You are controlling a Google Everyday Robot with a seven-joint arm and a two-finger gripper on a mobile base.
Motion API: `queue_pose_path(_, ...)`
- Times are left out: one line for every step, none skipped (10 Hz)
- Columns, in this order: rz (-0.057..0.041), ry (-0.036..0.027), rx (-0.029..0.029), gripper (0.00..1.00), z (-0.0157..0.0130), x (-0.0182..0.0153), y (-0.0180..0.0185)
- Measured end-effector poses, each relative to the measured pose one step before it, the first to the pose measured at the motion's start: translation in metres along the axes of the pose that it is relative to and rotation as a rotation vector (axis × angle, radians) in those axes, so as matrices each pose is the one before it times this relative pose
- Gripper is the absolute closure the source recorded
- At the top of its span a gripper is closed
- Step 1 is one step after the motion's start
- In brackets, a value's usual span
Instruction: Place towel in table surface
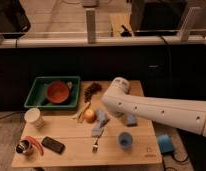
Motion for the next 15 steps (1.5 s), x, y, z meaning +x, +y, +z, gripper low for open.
queue_pose_path(-0.01744, -0.00158, 0.00099, 0.20, 0.00346, -0.00079, -0.00240)
queue_pose_path(-0.02248, -0.00338, 0.00160, 0.20, 0.00232, -0.00283, -0.00500)
queue_pose_path(-0.01480, -0.00306, 0.00055, 0.20, 0.00195, -0.00224, -0.00365)
queue_pose_path(-0.01357, -0.00295, 0.00088, 0.20, 0.00174, -0.00150, -0.00288)
queue_pose_path(-0.01163, -0.00492, -0.00156, 0.20, 0.00284, -0.00031, -0.00133)
queue_pose_path(-0.00721, -0.00949, -0.00137, 0.20, 0.00412, -0.00102, -0.00159)
queue_pose_path(-0.00522, -0.00636, 0.00186, 0.20, 0.00215, -0.00120, -0.00280)
queue_pose_path(-0.00772, -0.00835, 0.00297, 0.20, 0.00288, -0.00221, -0.00405)
queue_pose_path(-0.01108, -0.00575, 0.00124, 0.21, 0.00303, -0.00069, -0.00153)
queue_pose_path(0.00044, -0.00628, 0.00028, 0.26, 0.00225, 0.00031, -0.00026)
queue_pose_path(-0.00067, -0.00914, -0.00017, 0.29, 0.00404, -0.00087, -0.00089)
queue_pose_path(-0.00091, -0.00998, 0.00120, 0.25, 0.00375, -0.00219, -0.00301)
queue_pose_path(0.00024, -0.00822, 0.00180, 0.21, 0.00245, -0.00163, -0.00220)
queue_pose_path(0.00224, -0.00785, 0.00026, 0.20, 0.00158, -0.00051, -0.00089)
queue_pose_path(0.00404, -0.01100, 0.00012, 0.20, 0.00299, 0.00014, -0.00062)
